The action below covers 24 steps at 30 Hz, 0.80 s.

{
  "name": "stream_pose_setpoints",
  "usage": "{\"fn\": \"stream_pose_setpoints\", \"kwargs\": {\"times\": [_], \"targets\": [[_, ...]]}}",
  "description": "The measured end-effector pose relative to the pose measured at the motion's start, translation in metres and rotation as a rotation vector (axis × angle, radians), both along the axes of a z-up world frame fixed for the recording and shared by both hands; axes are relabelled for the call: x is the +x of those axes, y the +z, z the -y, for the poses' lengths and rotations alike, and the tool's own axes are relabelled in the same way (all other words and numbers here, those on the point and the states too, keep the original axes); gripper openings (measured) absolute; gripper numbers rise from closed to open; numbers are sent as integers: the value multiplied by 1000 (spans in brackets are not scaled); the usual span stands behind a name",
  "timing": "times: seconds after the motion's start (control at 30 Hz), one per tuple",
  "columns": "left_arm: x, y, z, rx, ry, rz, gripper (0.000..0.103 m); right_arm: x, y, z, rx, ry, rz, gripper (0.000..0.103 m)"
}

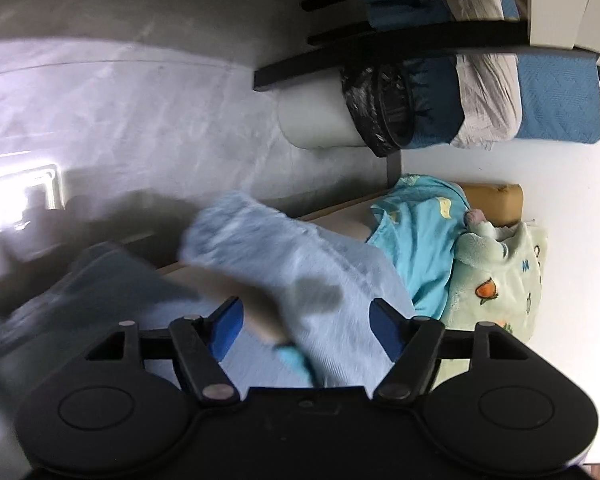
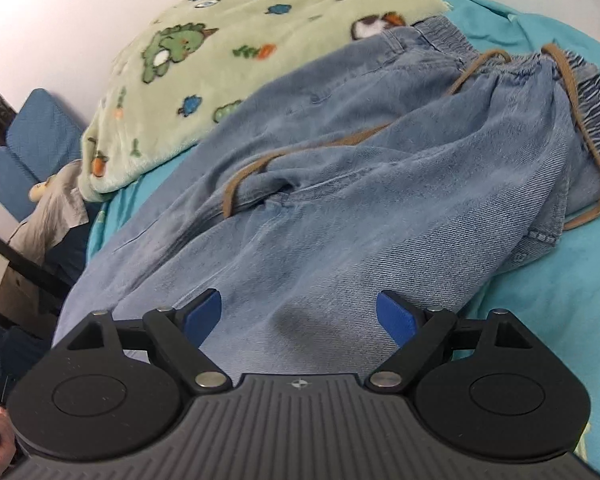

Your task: Fold clothes

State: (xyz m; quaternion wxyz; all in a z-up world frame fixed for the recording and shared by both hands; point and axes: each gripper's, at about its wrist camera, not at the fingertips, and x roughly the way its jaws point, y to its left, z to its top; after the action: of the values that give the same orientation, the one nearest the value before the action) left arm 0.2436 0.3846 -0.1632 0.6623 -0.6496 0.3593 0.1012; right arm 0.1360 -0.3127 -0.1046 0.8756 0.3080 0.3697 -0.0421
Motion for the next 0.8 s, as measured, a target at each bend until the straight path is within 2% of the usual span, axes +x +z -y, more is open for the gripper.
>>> {"fn": "stream_pose_setpoints", "kwargs": {"times": [0.1,0.23,0.33,0.4,0.43,0.47,0.5,0.57,0.67,0.7,0.77,0.8], "targets": [[23,-19,3,-31,2,33,68,6,-7,0,25,-20,-10,89],[53,-30,9,12,-6,59,67,12,-8,-1,26,-33,-10,89],[68,-31,13,61,0,81,61,12,-9,3,28,-44,-8,88],[75,-24,14,121,4,100,43,11,-10,7,50,-66,-10,87],[77,-18,15,162,6,111,24,10,-11,10,64,-78,-11,87],[79,-11,15,200,7,123,8,10,-11,10,66,-84,-11,87],[80,-3,15,233,6,143,4,10,-10,10,63,-87,-11,87],[76,21,15,283,12,221,2,10,-9,9,55,-88,-11,87],[53,59,10,289,32,411,1,8,-6,9,41,-83,-2,87],[43,66,7,304,48,441,1,6,-6,9,39,-82,3,87],[23,66,-1,319,68,424,2,4,-4,10,33,-82,12,87],[18,55,-5,318,54,361,2,3,-3,10,31,-82,20,87]]}}
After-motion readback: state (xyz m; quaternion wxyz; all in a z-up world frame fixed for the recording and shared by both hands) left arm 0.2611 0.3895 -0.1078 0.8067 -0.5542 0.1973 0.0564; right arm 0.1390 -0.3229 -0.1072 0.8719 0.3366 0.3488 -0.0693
